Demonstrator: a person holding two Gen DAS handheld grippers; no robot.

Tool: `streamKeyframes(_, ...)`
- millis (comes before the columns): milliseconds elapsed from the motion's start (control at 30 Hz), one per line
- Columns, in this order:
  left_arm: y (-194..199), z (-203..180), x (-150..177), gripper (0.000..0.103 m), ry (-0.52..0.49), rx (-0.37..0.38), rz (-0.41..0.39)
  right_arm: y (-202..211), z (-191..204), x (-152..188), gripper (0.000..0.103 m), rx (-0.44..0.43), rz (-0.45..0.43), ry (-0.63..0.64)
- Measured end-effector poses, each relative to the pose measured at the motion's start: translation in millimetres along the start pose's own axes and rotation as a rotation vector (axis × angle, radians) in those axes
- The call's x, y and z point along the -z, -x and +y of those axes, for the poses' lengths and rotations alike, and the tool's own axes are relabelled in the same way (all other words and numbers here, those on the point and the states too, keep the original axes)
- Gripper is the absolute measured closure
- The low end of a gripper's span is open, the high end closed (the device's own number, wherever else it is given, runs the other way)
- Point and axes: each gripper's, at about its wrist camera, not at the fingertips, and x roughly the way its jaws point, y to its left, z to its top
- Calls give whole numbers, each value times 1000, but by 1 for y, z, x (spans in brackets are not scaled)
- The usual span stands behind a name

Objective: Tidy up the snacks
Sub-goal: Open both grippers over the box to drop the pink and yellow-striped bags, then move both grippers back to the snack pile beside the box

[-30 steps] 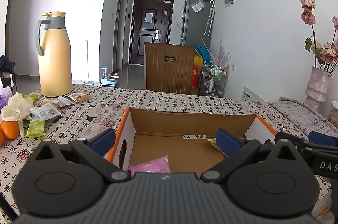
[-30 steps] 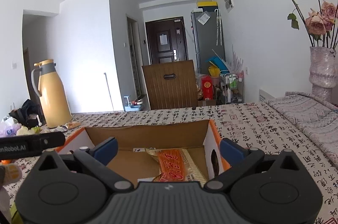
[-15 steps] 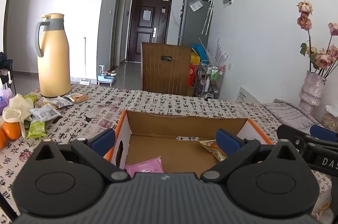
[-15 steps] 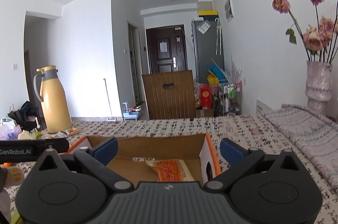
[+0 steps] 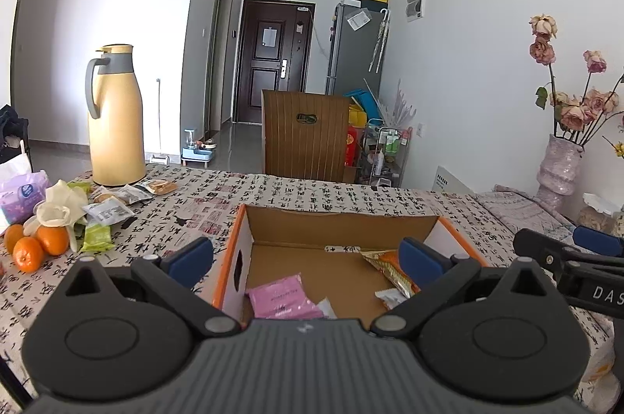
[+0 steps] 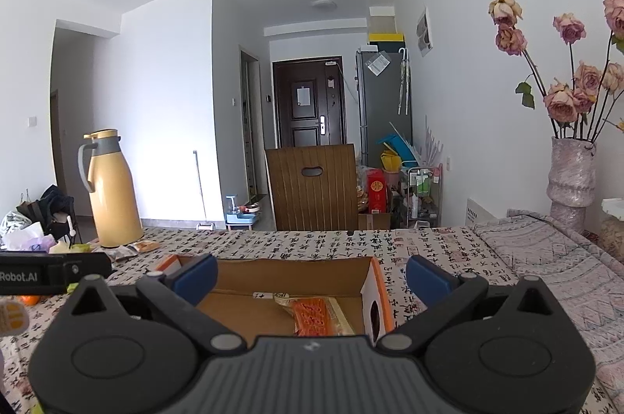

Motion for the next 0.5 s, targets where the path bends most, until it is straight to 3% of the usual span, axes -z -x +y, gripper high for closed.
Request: streamKeyframes(500, 37, 9, 41, 0, 0, 4, 62, 56, 7, 33, 0, -16, 52, -36)
